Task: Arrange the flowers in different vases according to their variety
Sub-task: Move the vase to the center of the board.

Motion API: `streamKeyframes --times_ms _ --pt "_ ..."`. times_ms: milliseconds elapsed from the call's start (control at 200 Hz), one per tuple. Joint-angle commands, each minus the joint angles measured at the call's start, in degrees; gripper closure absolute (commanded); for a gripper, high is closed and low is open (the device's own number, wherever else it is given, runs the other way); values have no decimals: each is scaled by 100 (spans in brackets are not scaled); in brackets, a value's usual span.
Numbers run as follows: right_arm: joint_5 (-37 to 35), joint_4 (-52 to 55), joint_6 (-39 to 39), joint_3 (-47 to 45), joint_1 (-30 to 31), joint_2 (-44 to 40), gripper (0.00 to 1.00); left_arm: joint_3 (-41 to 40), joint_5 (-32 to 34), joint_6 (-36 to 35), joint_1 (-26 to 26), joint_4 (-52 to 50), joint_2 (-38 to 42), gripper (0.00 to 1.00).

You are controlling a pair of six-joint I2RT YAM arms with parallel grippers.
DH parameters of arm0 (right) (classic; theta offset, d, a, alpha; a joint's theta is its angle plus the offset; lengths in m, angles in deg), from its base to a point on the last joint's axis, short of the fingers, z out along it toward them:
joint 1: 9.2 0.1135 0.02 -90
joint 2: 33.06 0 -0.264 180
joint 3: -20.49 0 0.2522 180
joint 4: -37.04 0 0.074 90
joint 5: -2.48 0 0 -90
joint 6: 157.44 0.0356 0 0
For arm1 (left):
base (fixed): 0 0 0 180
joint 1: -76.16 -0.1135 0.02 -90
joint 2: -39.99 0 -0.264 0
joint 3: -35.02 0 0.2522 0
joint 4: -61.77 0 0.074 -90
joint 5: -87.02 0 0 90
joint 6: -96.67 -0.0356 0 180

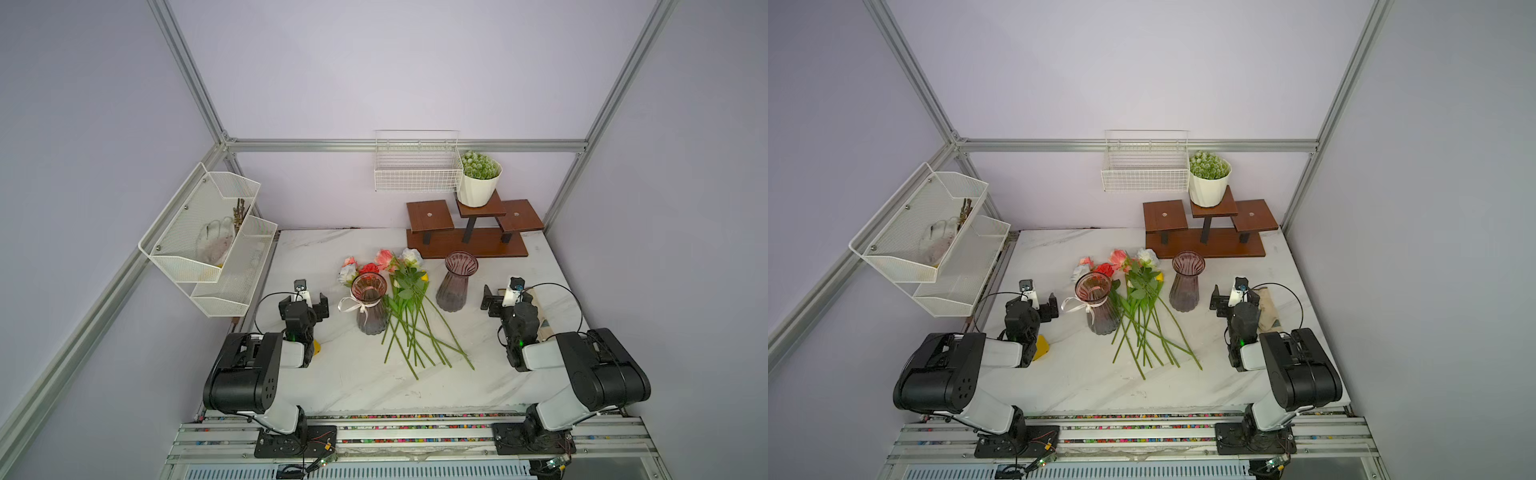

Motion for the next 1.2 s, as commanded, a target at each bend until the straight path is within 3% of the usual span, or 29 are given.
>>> streamKeyframes --times_ms 0,880,1035,1195 --pt "-77 -208 54 -35 -27 13 1 127 -42 8 4 219 38 0" --pt "-16 -204 -18 -98 -7 -115 1 140 -82 24 -14 185 42 0" --pt "302 1424 -235 185 20 -1417 1 65 65 65 -21 188 240 0" --pt "459 2545 460 295 31 -2697 1 -252 261 151 -17 305 758 0"
